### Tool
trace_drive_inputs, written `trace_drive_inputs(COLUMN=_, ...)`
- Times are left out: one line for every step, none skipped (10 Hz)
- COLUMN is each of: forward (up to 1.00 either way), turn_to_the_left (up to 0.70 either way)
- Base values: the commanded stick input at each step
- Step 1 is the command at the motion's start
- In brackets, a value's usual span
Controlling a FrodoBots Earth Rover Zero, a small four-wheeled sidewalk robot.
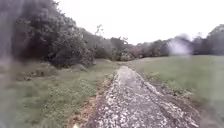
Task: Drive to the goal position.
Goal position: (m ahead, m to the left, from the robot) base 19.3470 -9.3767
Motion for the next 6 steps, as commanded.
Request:
trace_drive_inputs(forward=0.70, turn_to_the_left=-0.35)
trace_drive_inputs(forward=0.70, turn_to_the_left=-0.35)
trace_drive_inputs(forward=0.70, turn_to_the_left=-0.35)
trace_drive_inputs(forward=0.70, turn_to_the_left=-0.35)
trace_drive_inputs(forward=0.70, turn_to_the_left=-0.35)
trace_drive_inputs(forward=0.70, turn_to_the_left=-0.35)
